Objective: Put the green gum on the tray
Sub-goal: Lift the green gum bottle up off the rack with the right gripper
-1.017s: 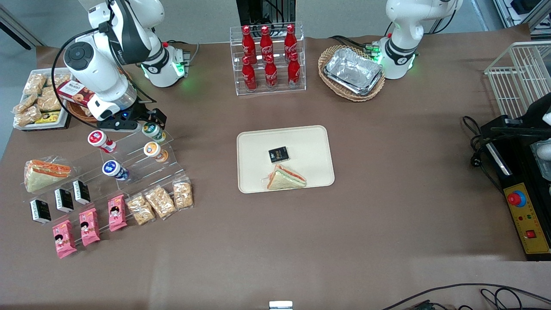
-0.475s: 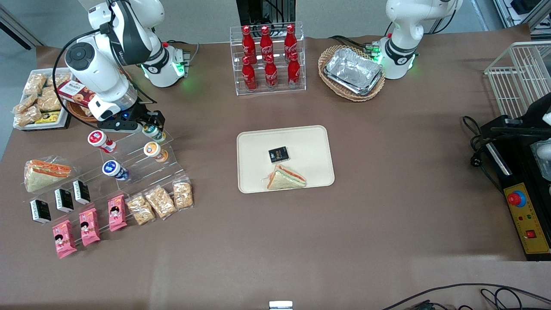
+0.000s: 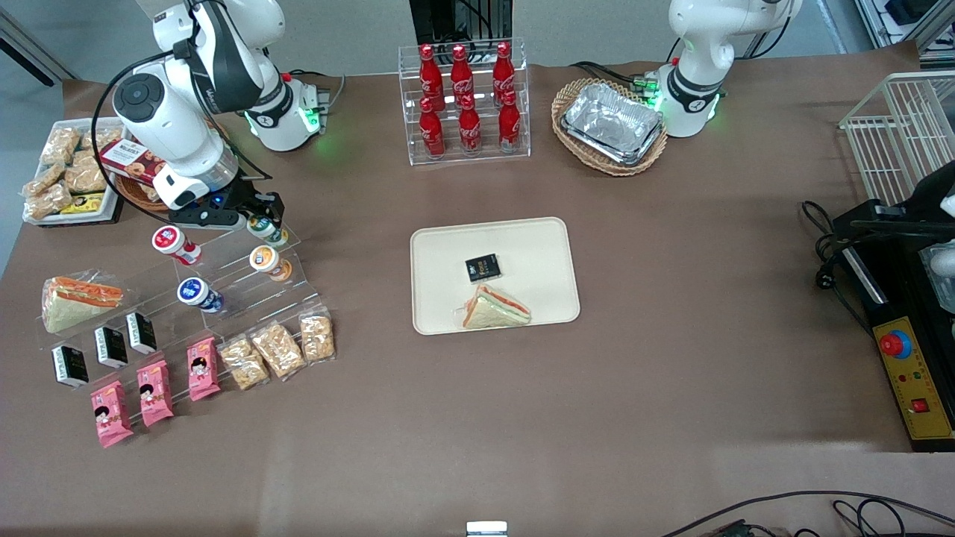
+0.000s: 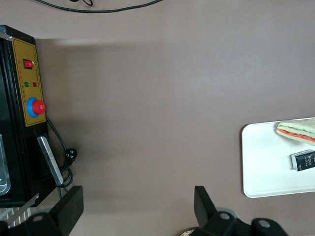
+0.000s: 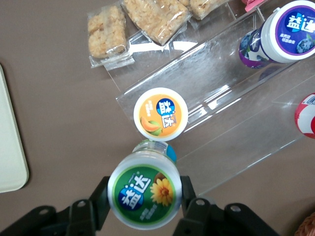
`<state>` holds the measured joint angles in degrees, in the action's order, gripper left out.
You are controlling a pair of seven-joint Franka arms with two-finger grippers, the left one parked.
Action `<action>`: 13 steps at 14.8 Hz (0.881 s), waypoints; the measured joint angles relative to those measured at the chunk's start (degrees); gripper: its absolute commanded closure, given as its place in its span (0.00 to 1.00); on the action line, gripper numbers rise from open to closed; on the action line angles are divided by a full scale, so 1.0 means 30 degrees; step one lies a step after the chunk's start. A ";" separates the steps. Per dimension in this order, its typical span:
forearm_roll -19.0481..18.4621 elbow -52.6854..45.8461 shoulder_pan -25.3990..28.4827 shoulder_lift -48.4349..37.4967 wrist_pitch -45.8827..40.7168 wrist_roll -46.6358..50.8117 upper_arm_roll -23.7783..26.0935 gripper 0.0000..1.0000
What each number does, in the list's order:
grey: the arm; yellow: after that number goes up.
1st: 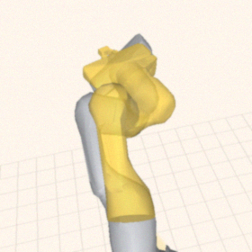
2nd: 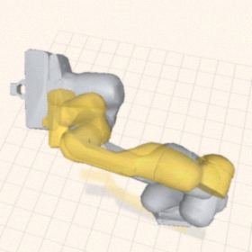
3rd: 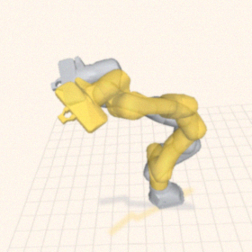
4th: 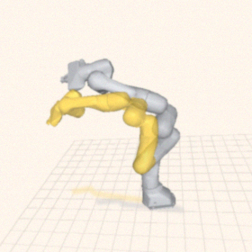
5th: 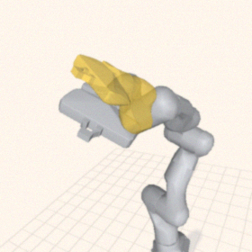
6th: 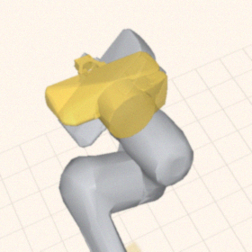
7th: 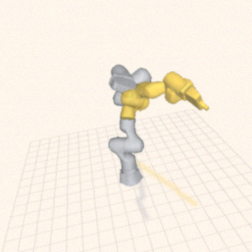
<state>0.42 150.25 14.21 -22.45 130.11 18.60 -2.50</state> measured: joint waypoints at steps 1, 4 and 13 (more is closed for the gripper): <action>0.0000 0.0000 0.0000 0.0000 0.0000 0.0000 0.0000 0.58; 0.0000 -0.0012 0.0000 -0.0010 -0.0123 0.0000 0.0000 0.58; 0.0000 -0.3307 0.0000 -0.0325 -0.5167 0.0001 0.0000 0.57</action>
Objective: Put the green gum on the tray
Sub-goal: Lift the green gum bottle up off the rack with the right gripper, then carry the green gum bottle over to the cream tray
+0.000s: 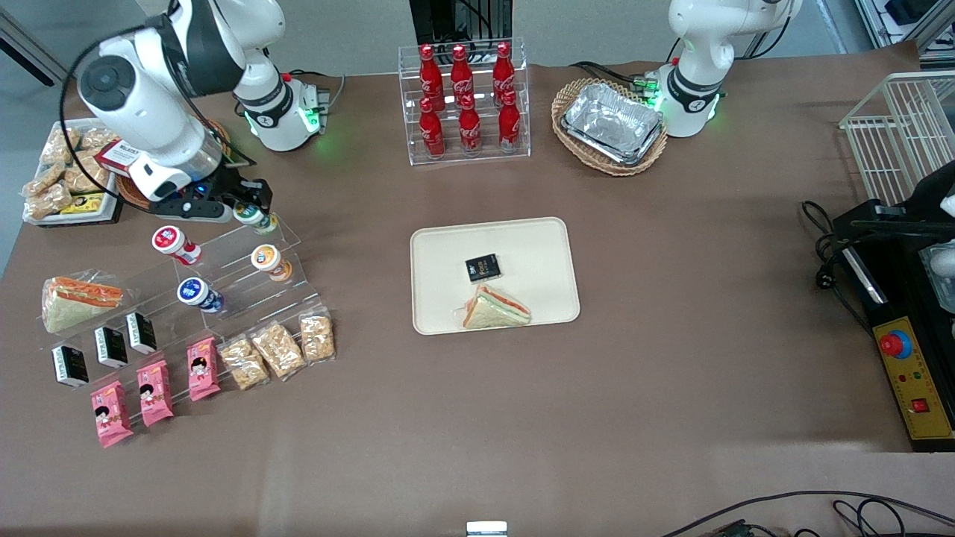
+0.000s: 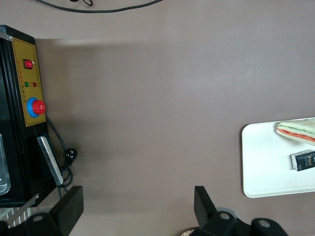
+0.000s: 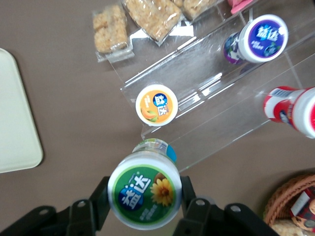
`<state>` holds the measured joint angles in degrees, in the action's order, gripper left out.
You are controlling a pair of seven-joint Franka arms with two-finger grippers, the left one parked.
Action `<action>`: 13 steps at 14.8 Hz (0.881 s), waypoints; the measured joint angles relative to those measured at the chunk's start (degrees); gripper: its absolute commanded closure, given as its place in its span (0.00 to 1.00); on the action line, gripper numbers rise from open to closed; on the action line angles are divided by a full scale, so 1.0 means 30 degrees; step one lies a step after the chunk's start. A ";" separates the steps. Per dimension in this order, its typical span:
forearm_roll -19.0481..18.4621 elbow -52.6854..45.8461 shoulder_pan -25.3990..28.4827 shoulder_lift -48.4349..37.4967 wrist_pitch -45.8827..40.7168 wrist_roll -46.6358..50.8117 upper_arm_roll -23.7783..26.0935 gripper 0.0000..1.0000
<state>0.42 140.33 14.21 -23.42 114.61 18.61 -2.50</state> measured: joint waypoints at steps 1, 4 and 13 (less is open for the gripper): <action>0.0045 -0.0542 0.0000 -0.0045 -0.0622 0.0000 0.0000 0.57; 0.0540 -0.2272 0.0001 -0.0098 -0.2323 0.0000 0.0001 0.57; 0.2441 -0.6645 0.0021 0.0710 -0.5532 0.0001 0.0080 0.56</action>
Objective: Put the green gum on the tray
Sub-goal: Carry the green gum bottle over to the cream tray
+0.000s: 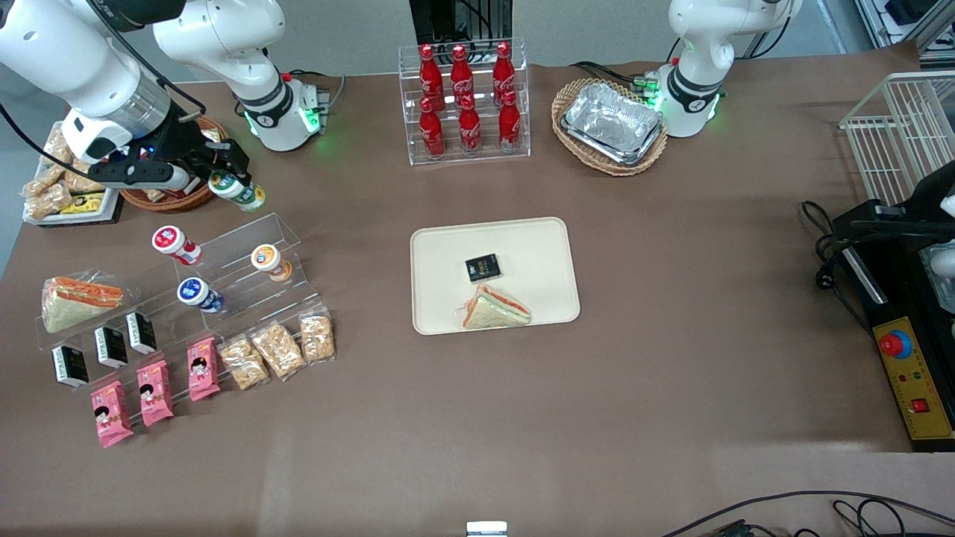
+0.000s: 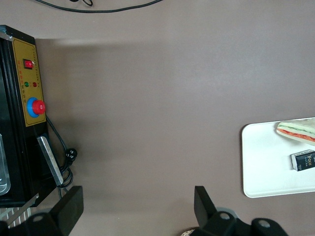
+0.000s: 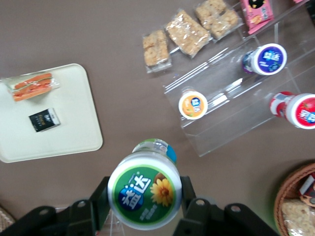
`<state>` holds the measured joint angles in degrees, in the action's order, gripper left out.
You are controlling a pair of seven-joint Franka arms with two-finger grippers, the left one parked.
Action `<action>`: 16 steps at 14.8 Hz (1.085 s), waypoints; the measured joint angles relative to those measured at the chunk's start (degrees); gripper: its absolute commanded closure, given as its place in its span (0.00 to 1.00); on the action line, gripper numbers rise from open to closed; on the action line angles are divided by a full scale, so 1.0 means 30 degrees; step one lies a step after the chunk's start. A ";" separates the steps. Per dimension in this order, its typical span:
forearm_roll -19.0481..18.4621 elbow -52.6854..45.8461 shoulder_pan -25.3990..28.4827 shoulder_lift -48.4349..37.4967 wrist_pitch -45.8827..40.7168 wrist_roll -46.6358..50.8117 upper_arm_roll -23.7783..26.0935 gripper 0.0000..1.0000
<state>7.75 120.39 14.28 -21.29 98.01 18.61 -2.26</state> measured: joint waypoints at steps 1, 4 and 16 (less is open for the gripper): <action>0.0146 -0.0162 0.0008 0.0229 -0.0001 0.0157 0.0090 0.56; 0.0241 -0.0435 0.0042 0.0808 0.0047 0.2149 0.1149 0.56; 0.1142 -0.0561 0.0173 0.5217 0.6589 1.2376 0.7859 0.56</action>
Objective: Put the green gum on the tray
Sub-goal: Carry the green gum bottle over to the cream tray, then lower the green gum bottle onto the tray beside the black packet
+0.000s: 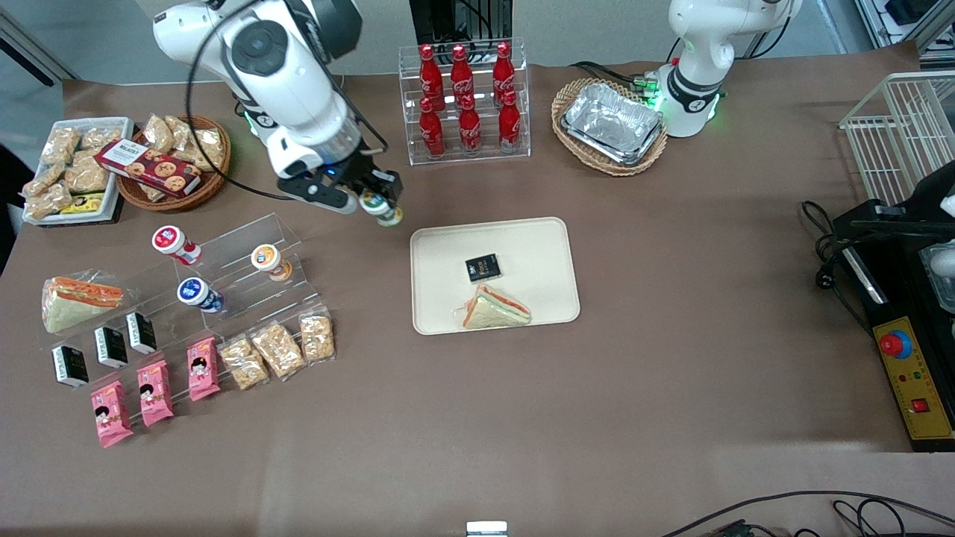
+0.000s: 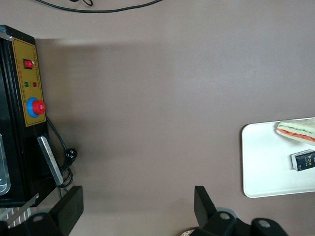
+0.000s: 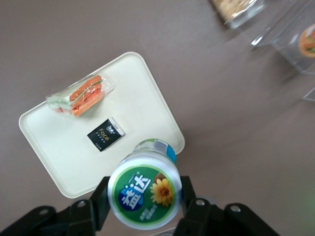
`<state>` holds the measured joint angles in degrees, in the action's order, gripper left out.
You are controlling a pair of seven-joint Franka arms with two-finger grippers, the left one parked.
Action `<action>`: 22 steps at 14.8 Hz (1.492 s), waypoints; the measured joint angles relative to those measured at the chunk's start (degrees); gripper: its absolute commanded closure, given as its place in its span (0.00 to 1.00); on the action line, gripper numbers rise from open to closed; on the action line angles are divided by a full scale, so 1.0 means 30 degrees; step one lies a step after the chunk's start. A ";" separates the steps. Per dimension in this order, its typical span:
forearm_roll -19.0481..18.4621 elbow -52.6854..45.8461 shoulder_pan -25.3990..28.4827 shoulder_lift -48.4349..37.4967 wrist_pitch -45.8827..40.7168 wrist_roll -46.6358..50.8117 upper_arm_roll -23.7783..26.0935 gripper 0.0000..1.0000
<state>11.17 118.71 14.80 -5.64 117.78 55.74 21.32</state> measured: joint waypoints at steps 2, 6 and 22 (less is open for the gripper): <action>0.0000 0.0154 -0.0003 0.1008 0.1256 0.0511 0.0436 0.55; -0.0139 0.0977 0.0509 0.3327 0.4348 0.1996 0.0847 0.55; -0.5674 0.1241 0.2072 0.8339 0.8026 0.6528 0.0799 0.55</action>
<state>-5.85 122.43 21.01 19.38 141.86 75.32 23.71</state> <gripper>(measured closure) 0.392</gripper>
